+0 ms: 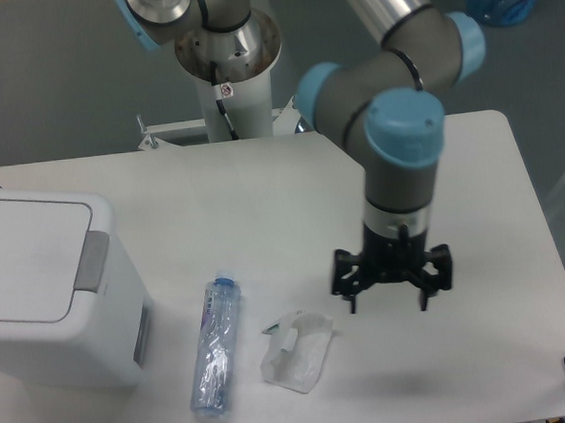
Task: Open the trash can
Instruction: 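Move the gripper over to the white trash can's lid, then push the gripper down on the lid to pop the trash can open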
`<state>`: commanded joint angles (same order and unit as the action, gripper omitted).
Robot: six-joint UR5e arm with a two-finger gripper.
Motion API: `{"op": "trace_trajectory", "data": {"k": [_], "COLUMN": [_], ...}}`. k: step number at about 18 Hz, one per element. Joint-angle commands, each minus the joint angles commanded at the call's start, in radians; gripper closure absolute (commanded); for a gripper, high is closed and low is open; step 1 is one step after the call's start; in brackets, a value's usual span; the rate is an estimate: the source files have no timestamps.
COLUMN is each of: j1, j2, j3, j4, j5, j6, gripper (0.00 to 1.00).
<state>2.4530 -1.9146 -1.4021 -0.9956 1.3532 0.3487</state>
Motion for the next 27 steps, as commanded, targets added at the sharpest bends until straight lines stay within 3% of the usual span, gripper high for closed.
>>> {"op": "trace_trajectory", "data": {"k": [2, 6, 11, 17, 27], "j1": [-0.023, -0.143, -0.258, -0.262, -0.267], "j2": [0.031, 0.115, 0.157, 0.172, 0.157], "j3": [0.005, -0.018, -0.061, -0.101, -0.115], "j4": [-0.002, -0.009, -0.008, -0.005, 0.000], "j5": [-0.046, -0.068, -0.078, -0.072, -0.066], "j6": [-0.066, -0.102, -0.148, -0.148, -0.148], "gripper": [0.00, 0.00, 0.00, 0.00, 0.00]}}
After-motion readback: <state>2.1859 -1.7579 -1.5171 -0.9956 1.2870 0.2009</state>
